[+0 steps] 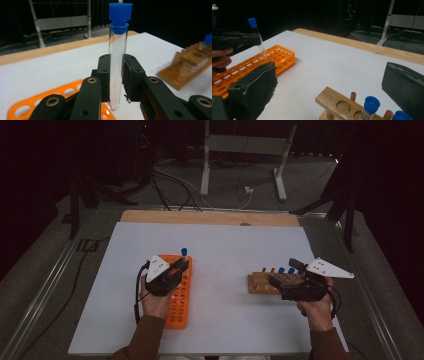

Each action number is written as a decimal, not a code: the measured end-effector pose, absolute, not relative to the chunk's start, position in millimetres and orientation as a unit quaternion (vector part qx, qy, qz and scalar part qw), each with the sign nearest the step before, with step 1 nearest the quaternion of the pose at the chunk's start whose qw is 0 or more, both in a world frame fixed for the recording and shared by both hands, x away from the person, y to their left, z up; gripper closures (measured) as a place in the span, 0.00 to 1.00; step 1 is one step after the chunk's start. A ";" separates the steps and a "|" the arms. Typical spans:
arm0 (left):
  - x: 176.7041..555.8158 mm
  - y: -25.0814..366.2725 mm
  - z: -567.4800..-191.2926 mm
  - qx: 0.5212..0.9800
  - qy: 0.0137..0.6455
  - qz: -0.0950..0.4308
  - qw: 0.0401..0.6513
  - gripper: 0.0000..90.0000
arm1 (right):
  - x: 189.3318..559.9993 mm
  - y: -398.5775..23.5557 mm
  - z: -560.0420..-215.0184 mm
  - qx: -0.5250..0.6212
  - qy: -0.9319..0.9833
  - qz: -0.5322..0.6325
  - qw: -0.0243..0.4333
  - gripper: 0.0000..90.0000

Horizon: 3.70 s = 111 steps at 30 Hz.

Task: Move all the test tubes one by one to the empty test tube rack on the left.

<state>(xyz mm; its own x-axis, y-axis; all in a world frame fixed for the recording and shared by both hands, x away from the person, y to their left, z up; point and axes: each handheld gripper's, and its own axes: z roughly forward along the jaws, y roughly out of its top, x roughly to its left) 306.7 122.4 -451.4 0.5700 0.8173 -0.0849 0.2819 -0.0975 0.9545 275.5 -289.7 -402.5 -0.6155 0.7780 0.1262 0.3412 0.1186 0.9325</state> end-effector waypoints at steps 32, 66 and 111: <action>379.2 102.3 -474.8 0.744 0.445 0.257 0.426 0.87 | 273.2 -294.7 -400.0 0.385 0.713 0.547 0.209 0.00; 380.1 104.4 -478.5 0.786 0.462 0.210 0.353 0.79 | 273.3 -299.1 -399.9 0.388 0.712 0.545 0.211 0.00; 293.5 162.3 -432.9 0.677 0.452 0.224 0.537 0.01 | 278.6 -362.1 -397.3 0.473 0.663 0.500 0.293 0.12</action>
<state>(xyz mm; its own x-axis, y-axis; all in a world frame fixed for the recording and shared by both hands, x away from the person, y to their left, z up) 293.5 162.3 -432.9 0.4918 0.8515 -0.1821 0.3709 -0.0157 0.9285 278.6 -362.1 -397.3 -0.3803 0.9209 0.0851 0.3350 0.0514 0.9408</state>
